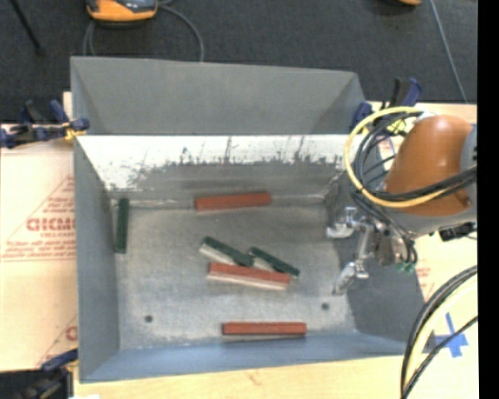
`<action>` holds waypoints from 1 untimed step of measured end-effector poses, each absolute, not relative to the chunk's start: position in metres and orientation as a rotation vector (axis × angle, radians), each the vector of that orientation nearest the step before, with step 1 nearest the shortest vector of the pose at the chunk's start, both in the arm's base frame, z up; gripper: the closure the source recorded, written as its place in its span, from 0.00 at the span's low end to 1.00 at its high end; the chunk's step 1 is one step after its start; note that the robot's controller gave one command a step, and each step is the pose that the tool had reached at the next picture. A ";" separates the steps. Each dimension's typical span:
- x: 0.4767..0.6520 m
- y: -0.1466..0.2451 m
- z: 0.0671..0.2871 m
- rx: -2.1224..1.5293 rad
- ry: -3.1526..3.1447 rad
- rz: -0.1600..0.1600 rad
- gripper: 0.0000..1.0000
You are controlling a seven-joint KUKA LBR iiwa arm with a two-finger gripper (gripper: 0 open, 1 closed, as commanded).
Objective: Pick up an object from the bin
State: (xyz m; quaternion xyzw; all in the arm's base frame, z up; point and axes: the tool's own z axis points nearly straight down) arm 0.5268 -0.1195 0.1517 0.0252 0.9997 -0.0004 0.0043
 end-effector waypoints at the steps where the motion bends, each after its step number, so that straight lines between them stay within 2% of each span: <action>1: 0.572 -0.037 0.154 -0.097 3.133 0.000 0.00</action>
Offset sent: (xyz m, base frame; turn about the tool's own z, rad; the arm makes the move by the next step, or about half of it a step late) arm 0.0264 0.0762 -0.0055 -0.0434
